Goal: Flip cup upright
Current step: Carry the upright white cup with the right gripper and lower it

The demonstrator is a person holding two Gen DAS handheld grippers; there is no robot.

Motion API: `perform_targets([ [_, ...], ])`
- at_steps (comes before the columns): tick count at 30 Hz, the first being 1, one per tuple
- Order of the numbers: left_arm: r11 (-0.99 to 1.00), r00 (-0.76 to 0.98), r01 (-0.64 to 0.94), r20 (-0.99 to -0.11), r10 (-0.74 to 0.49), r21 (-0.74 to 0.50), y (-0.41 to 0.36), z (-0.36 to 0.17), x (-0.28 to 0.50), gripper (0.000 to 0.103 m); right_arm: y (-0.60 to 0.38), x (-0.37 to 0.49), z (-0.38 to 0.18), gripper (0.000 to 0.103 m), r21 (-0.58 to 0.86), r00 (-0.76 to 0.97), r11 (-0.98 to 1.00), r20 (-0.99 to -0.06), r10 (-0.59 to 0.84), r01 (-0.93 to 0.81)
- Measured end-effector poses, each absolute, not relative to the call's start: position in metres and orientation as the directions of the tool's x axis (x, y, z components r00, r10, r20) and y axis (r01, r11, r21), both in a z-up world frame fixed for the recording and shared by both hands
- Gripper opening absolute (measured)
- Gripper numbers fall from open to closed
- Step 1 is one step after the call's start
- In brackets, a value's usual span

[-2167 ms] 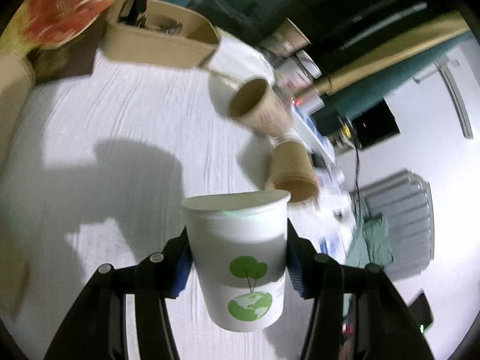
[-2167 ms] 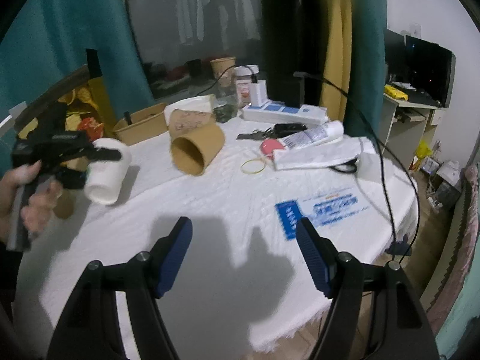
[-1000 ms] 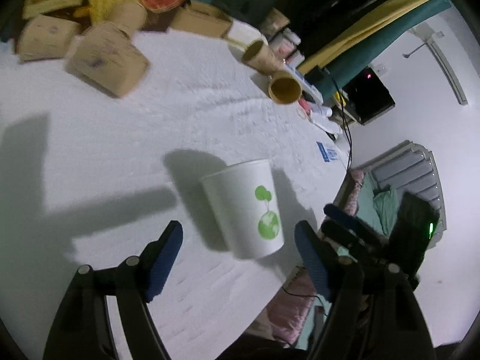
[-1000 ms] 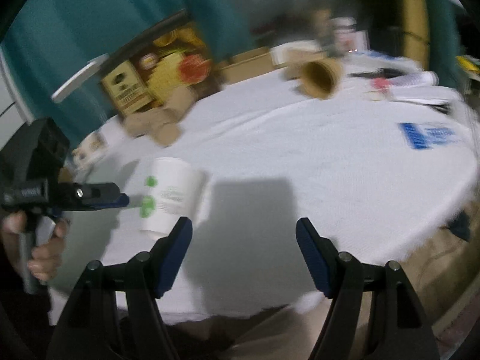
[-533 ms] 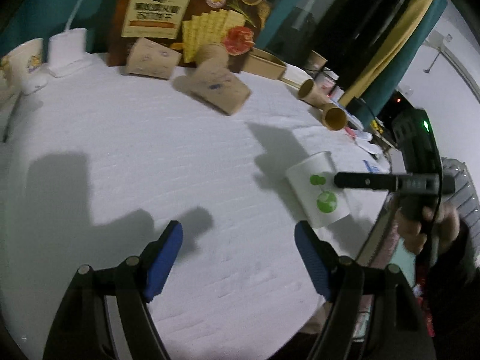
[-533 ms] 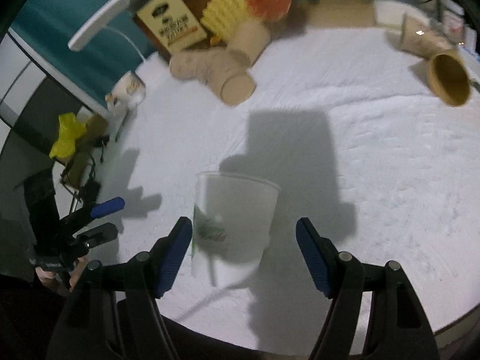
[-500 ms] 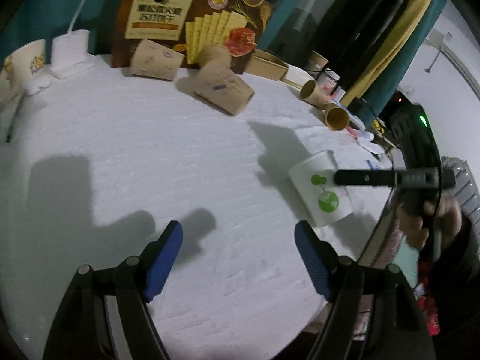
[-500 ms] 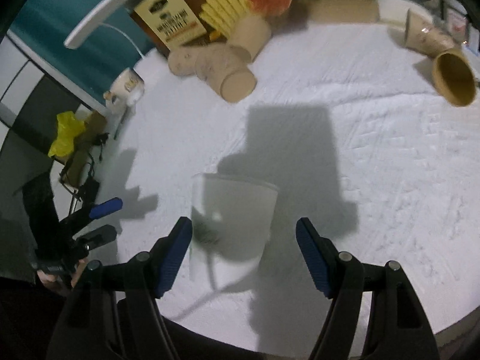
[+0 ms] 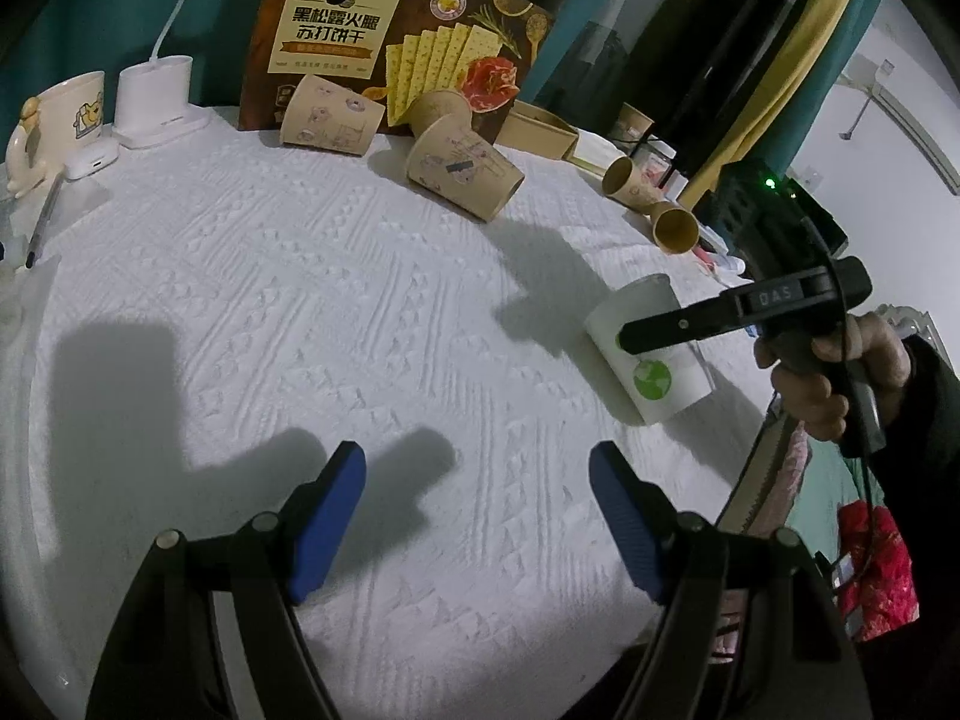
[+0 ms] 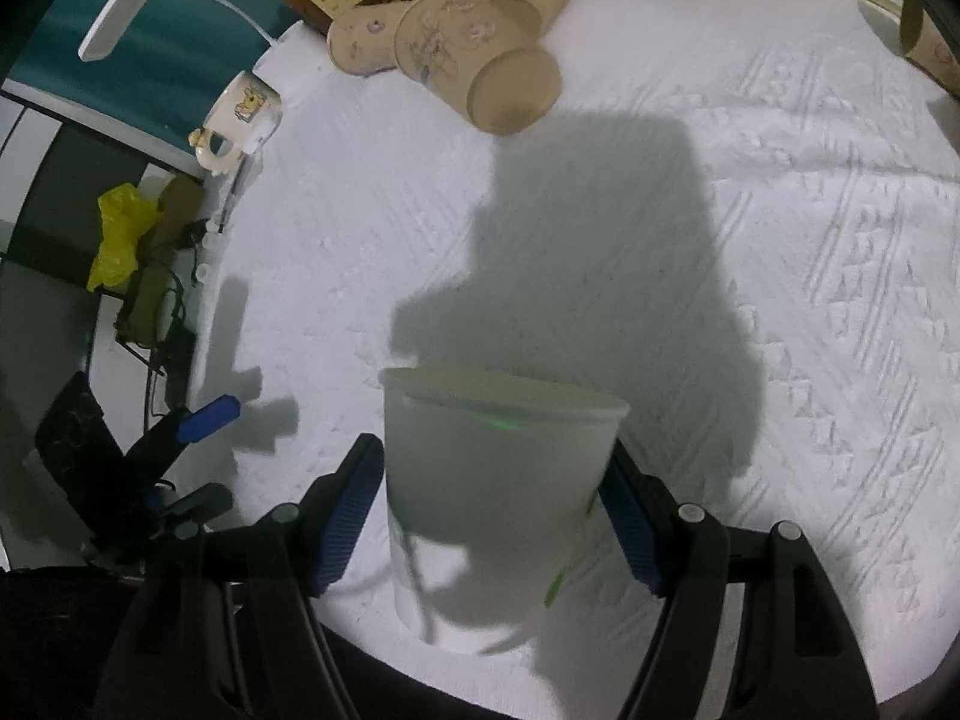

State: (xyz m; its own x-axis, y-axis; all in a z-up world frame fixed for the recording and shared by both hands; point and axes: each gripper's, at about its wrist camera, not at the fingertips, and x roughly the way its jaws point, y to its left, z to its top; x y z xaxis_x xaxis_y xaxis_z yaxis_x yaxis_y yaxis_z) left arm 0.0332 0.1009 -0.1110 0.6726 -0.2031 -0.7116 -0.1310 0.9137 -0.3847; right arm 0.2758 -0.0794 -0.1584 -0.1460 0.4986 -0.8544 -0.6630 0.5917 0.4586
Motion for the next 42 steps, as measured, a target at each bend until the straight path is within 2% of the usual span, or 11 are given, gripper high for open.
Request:
perform_targets([
  [2, 0.914, 0.672, -0.136, -0.713, -0.198, -0.382, 0.101, -0.111, 0.032, 0.077, -0.074, 0.273, -0.157, 0.062, 0.451, -0.145, 0.580, -0.856, 0.496, -0.678],
  [10, 0.914, 0.675, -0.133, -0.710, -0.200, -0.383, 0.099, -0.111, 0.032, 0.077, -0.070, 0.269, -0.145, 0.059, 0.429, -0.114, 0.552, -0.851, 0.513, -0.715],
  [15, 0.916, 0.671, -0.132, -0.715, -0.198, -0.378, 0.095, -0.111, 0.034, 0.077, -0.077, 0.268, -0.125, 0.059, 0.364, 0.013, 0.557, -0.829, 0.559, -0.746],
  [21, 0.913, 0.669, -0.137, -0.715, -0.202, -0.385, 0.091, -0.110, 0.037, 0.077, -0.101, 0.251, -0.105, 0.059, 0.227, 0.324, 0.600, -0.671, 0.667, -0.767],
  [27, 0.920, 0.656, -0.132, -0.728, -0.198, -0.370, 0.085, -0.109, 0.043, 0.077, -0.120, 0.225, -0.126, 0.059, 0.082, 0.584, 0.737, -0.553, 0.594, -0.671],
  [30, 0.923, 0.645, -0.131, -0.738, -0.199, -0.363, 0.081, -0.110, 0.047, 0.077, -0.129, 0.215, -0.132, 0.059, 0.085, 0.630, 0.760, -0.504, 0.591, -0.645],
  [42, 0.930, 0.642, -0.100, -0.737, -0.212, -0.354, 0.062, -0.107, 0.049, 0.077, -0.149, 0.169, -0.153, 0.060, 0.010, 0.694, 0.771, -0.429, 0.578, -0.637],
])
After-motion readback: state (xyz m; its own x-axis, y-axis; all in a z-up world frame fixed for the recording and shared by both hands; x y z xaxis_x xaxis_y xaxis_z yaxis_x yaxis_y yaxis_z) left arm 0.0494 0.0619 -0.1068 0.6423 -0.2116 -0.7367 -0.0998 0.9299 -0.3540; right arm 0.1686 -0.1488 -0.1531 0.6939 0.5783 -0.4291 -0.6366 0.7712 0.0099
